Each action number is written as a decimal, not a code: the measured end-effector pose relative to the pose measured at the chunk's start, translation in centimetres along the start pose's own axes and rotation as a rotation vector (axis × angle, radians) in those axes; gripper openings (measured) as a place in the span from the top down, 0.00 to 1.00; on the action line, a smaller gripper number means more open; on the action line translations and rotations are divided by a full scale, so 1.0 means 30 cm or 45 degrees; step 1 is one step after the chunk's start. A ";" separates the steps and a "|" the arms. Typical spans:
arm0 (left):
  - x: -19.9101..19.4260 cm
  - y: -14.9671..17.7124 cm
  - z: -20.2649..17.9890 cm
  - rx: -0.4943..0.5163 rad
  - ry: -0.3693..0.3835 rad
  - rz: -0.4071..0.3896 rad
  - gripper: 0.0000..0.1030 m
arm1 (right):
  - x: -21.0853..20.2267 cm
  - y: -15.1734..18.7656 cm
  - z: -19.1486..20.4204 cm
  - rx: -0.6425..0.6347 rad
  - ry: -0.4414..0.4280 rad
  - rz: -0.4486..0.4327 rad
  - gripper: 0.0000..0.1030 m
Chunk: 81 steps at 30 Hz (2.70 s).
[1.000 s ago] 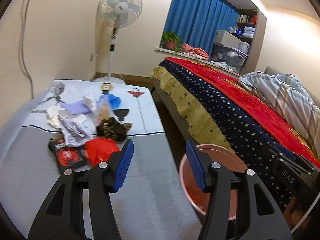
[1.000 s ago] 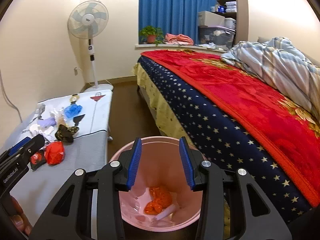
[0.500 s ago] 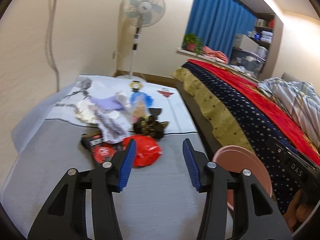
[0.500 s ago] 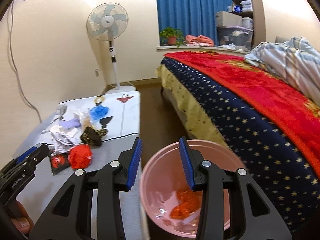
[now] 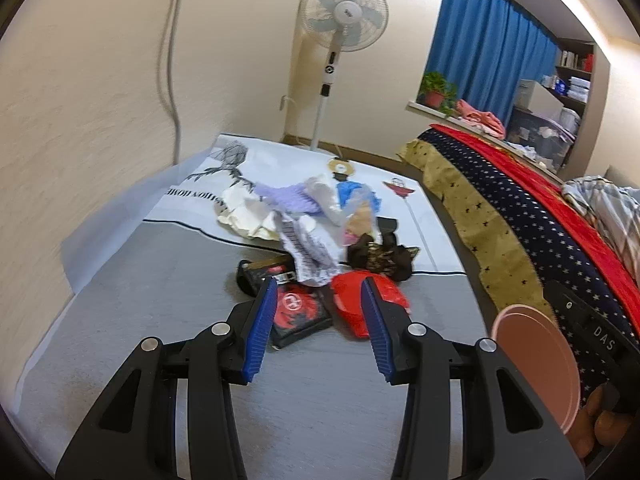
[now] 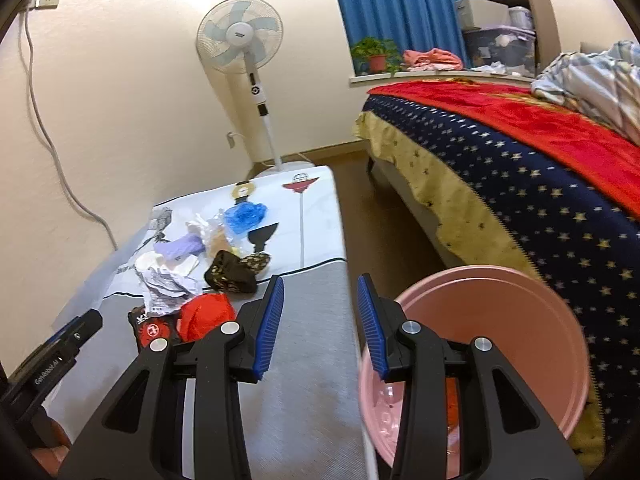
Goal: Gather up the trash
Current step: 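Grasp the black-and-red snack packet with the left tool while the right tool grasps the black-and-gold cloth, then carry the packet and cloth over the pink bin and open both tools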
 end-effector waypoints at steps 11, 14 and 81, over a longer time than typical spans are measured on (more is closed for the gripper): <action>0.123 0.042 0.090 -0.057 -0.070 0.079 0.58 | 0.163 0.039 0.091 -0.002 -0.088 0.064 0.62; 0.166 0.060 0.103 -0.089 -0.082 0.123 0.58 | 0.206 0.048 0.104 0.008 -0.103 0.088 0.62; 0.024 -0.024 0.040 -0.032 -0.039 0.050 0.94 | 0.034 -0.069 0.251 -0.160 -0.211 0.087 0.94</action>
Point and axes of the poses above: each gripper's, at about its wrist camera, not at the fingertips, and x roughly the way its jaws point, z to its left, y to its underside, the point moved 9 cm from there along x, roughly the way its jaws point, and after that the axes turned 2 degrees about -z, right-handed, at the moved point
